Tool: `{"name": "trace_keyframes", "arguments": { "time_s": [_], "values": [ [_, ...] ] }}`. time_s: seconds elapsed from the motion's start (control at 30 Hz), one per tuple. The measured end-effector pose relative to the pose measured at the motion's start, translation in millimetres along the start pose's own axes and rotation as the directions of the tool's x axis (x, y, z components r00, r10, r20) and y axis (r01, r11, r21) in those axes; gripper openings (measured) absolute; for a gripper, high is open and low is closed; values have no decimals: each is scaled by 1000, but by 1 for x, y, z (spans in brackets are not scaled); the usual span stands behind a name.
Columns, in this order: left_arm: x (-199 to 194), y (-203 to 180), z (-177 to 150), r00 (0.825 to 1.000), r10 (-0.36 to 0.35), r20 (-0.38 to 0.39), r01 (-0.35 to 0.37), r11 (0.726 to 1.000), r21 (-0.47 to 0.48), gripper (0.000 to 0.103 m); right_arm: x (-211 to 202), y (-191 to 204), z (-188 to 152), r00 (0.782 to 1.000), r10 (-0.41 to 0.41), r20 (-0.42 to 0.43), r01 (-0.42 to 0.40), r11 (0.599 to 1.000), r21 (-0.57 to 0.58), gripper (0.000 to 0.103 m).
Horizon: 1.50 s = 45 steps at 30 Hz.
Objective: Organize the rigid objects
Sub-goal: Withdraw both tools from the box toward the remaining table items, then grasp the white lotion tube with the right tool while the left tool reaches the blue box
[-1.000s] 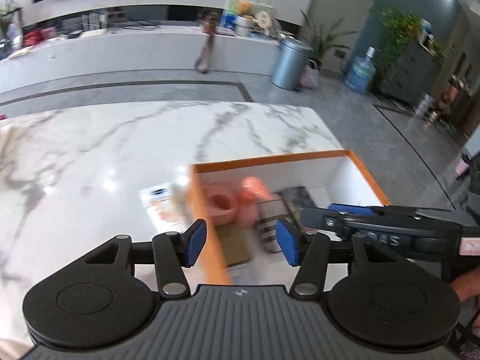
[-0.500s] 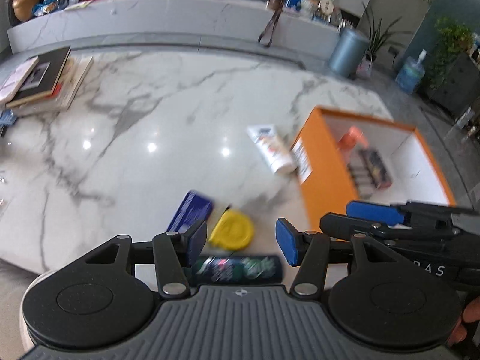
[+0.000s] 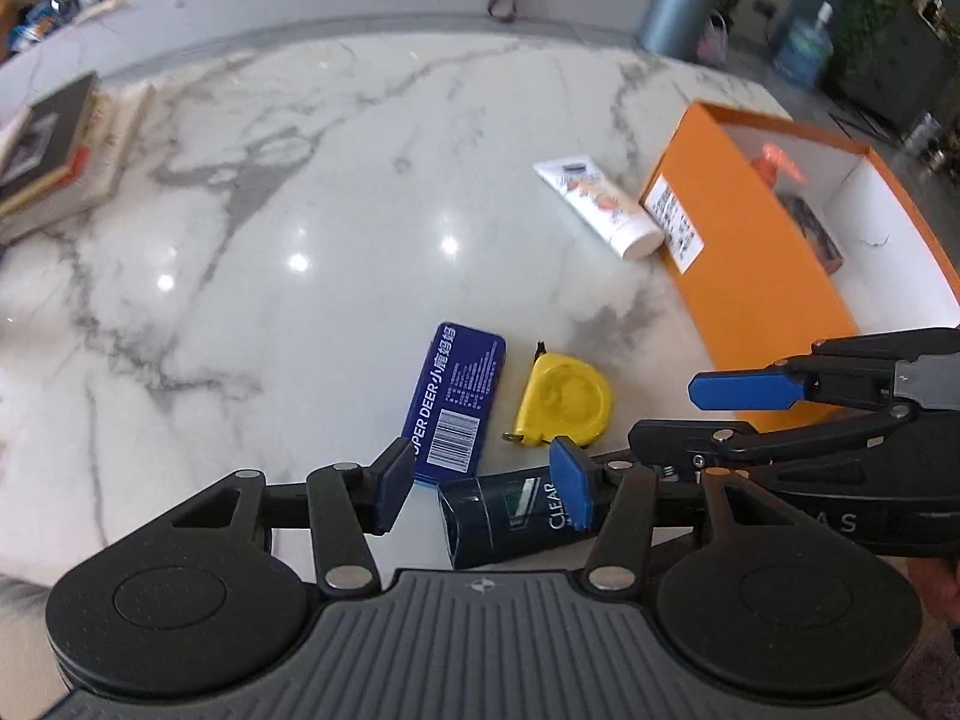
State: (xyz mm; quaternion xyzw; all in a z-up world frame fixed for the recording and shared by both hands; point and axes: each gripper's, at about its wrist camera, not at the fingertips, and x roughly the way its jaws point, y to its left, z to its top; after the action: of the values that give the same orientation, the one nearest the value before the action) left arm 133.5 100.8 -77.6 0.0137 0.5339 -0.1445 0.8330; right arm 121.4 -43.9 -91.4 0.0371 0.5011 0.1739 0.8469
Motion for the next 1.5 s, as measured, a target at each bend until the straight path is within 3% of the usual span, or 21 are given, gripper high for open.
{"name": "trace_keyframes", "arguments": {
  "time_s": [0.2, 0.33, 0.47, 0.67, 0.97, 1.1, 1.2, 1.4, 1.5],
  "values": [
    [17, 13, 19, 1000, -19, 0, 19, 1000, -2, 61, 18, -2, 17, 995, -92, -25, 92, 996, -6, 48],
    [29, 17, 32, 999, -39, -7, 39, 999, -5, 61, 31, -2, 36, 981, -195, -11, 193, 978, -74, 48],
    [39, 24, 39, 998, -58, -11, 57, 998, -37, 61, 50, -3, 60, 946, -324, 0, 320, 934, -156, 46],
    [49, 42, 48, 999, -44, -21, 42, 995, -91, 61, 94, -5, 86, 886, -463, -31, 438, 857, -270, 45],
    [53, 54, 54, 998, -68, -14, 65, 990, -124, 61, 131, -5, 99, 801, -599, -11, 549, 741, -387, 48],
    [50, 53, 55, 997, -79, -6, 78, 990, -120, 61, 135, -9, 102, 775, -632, -8, 581, 717, -385, 37],
    [45, 50, 53, 995, -99, -3, 98, 989, -107, 61, 128, -11, 102, 798, -603, -18, 558, 749, -357, 37],
    [33, 45, 42, 991, -137, -13, 136, 990, -44, 58, 92, -10, 86, 921, -373, -114, 347, 917, -198, 35],
    [28, 41, 35, 989, -148, -29, 148, 989, -1, 58, 74, -9, 74, 951, -267, -154, 248, 960, -129, 29]
  ]
}}
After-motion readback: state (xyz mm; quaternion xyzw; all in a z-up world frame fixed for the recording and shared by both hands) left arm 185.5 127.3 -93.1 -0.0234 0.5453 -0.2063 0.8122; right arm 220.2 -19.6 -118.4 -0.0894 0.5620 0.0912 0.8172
